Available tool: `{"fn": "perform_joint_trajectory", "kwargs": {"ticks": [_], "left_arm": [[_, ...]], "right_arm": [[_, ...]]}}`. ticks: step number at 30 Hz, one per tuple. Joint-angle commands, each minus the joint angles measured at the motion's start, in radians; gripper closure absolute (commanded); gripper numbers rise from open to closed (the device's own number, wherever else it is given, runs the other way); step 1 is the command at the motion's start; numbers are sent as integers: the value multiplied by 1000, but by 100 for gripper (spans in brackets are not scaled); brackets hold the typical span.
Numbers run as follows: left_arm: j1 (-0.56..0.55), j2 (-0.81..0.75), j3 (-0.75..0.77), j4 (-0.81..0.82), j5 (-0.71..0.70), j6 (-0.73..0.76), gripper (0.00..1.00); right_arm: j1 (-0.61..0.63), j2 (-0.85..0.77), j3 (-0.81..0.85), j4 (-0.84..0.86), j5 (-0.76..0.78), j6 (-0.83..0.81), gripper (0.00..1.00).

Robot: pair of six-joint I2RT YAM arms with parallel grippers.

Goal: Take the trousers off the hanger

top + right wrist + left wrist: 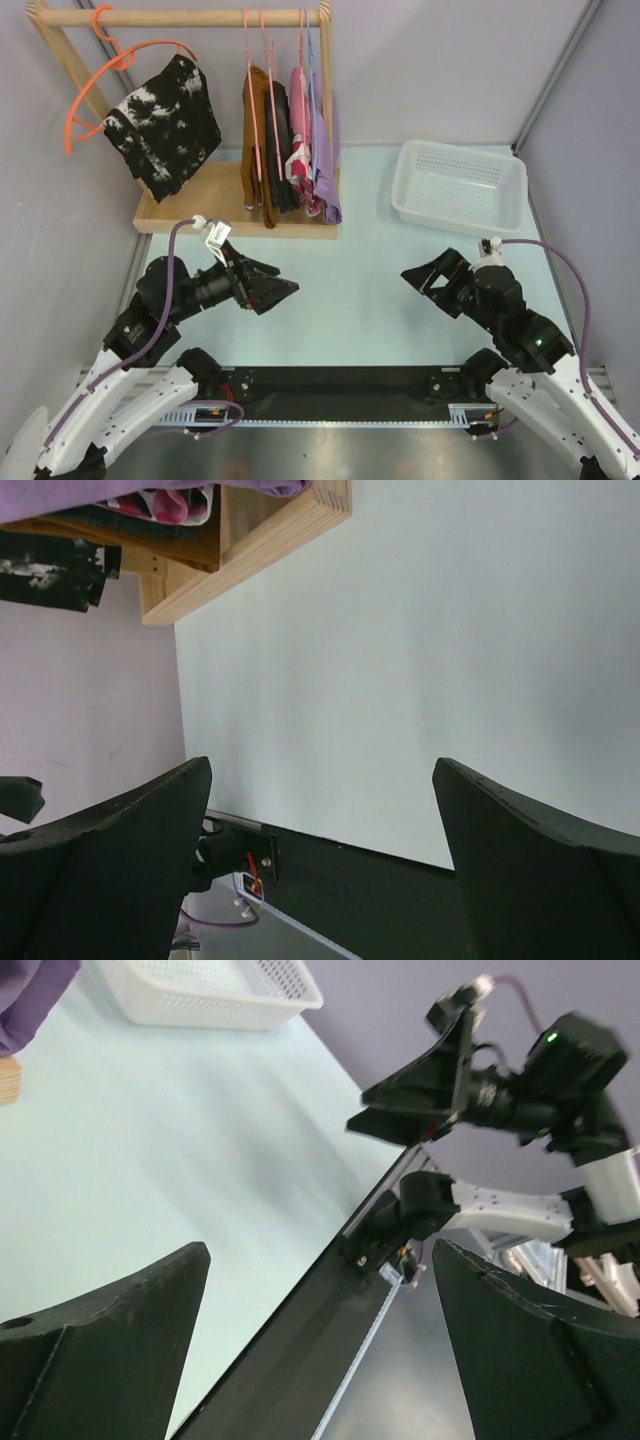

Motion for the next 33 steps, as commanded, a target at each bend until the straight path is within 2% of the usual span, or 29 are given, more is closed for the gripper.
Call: {"fn": "perform_joint_trajectory", "kwargs": {"ticks": [1, 3, 5, 6, 12, 16, 21, 24, 25, 26, 28, 29, 30, 33], "left_arm": [[6, -14, 67, -88, -16, 85, 0], [6, -12, 86, -87, -98, 70, 0], [6, 21, 133, -103, -147, 81, 0], [6, 38, 158, -142, -220, 82, 0], [10, 221, 400, -283, -490, 119, 0], [39, 282, 515, -249, -560, 121, 0], [102, 360, 581, -150, -495, 119, 0], [203, 446, 661, -153, -417, 108, 0], [284, 462, 684, -145, -381, 98, 0], [327, 492, 690, -139, -288, 66, 0], [437, 515, 689, -85, -213, 35, 0], [469, 540, 682, -59, -126, -5, 0], [517, 551, 661, 15, -82, -28, 0], [562, 612, 633, 172, 70, -129, 0]], "right_arm": [[-6, 27, 147, -94, 65, -55, 0], [-8, 9, 147, -90, 56, -57, 0], [-8, -57, 121, -21, -15, -101, 0], [-9, -77, 113, 22, -40, -118, 0], [-9, -149, 138, -7, -89, -153, 0], [-9, -128, 159, -13, -140, -185, 0], [-9, -34, 230, -114, -119, -165, 2], [-8, 38, 297, -239, -42, -156, 0], [-9, 60, 313, -275, 4, -153, 0], [-9, 76, 348, -303, 15, -156, 0], [-9, 130, 382, -376, 45, -156, 0], [-9, 144, 408, -393, 50, -153, 0], [-9, 156, 420, -418, 52, -143, 0], [-9, 169, 443, -412, 7, -177, 0]]}}
